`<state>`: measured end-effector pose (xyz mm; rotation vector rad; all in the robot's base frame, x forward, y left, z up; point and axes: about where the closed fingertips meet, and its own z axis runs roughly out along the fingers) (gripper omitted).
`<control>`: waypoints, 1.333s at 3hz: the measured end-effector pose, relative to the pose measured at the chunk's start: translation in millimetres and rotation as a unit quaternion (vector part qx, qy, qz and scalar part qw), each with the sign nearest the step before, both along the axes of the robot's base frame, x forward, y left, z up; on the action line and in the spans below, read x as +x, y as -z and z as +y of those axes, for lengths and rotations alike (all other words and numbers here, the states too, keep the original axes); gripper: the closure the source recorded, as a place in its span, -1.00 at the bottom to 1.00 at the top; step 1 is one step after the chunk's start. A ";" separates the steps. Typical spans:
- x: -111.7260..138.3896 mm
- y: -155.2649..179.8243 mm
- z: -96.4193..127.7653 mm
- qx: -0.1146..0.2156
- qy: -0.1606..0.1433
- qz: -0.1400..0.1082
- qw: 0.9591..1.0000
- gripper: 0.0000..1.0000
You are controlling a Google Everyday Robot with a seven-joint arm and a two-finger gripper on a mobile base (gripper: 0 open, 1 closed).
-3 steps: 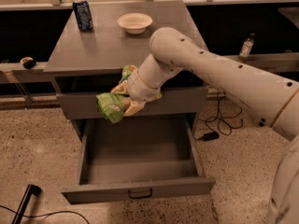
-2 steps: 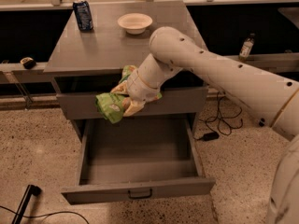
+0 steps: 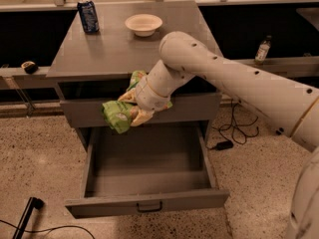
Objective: Place green rice chip bag into middle drawer
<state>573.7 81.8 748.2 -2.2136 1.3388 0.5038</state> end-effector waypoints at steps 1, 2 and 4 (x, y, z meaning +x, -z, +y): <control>-0.1 2.4 -1.5 0.006 0.006 0.014 1.000 1.00; -0.3 0.4 -1.0 0.007 0.006 0.015 1.000 1.00; -29.4 32.6 -5.2 0.008 0.051 0.077 0.996 1.00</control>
Offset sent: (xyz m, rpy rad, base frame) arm -0.0535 -0.0639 -0.1515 0.2400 0.5385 -0.4418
